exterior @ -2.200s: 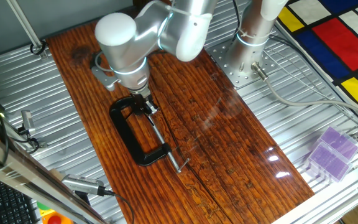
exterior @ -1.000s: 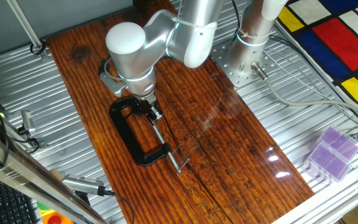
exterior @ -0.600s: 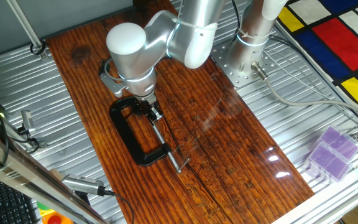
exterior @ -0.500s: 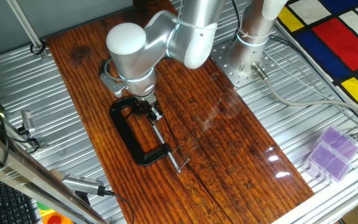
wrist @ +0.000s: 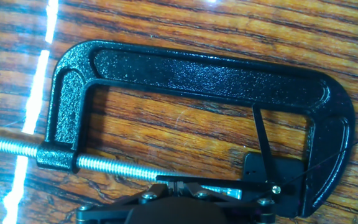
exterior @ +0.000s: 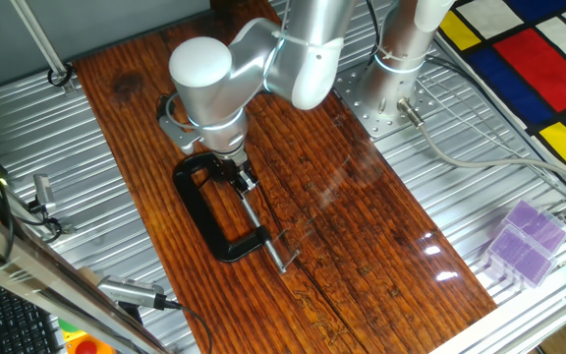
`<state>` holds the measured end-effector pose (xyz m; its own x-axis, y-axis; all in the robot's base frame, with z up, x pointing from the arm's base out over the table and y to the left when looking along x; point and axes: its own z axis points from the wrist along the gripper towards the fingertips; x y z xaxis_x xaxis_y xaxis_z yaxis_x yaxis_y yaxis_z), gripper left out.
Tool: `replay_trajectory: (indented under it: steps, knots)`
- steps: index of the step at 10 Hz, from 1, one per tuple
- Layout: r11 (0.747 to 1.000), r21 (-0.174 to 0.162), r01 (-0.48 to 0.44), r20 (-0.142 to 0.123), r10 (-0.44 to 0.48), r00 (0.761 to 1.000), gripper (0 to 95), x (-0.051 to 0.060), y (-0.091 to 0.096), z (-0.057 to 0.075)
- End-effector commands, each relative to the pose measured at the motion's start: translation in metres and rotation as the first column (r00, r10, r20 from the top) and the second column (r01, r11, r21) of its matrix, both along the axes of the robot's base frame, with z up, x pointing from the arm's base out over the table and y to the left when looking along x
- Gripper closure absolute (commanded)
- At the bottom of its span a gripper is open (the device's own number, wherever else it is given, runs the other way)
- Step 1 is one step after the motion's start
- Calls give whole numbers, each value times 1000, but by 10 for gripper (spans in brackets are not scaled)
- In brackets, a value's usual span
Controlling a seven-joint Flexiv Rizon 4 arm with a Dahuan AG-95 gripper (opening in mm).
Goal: Turn the hands of a clock
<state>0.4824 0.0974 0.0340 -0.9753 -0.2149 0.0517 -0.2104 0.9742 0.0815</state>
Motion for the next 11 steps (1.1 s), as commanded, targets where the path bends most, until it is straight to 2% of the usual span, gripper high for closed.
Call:
replay_trajectory:
  steps: [1, 4, 11]
  knots:
    - [1000, -2, 3, -4, -3, 1000, 950, 0, 0, 0]
    - [1000, 1, 4, -5, -4, 1000, 950, -6, -2, -3]
    - [1000, 2, -15, 6, 15, 1000, 950, -5, -2, -3]
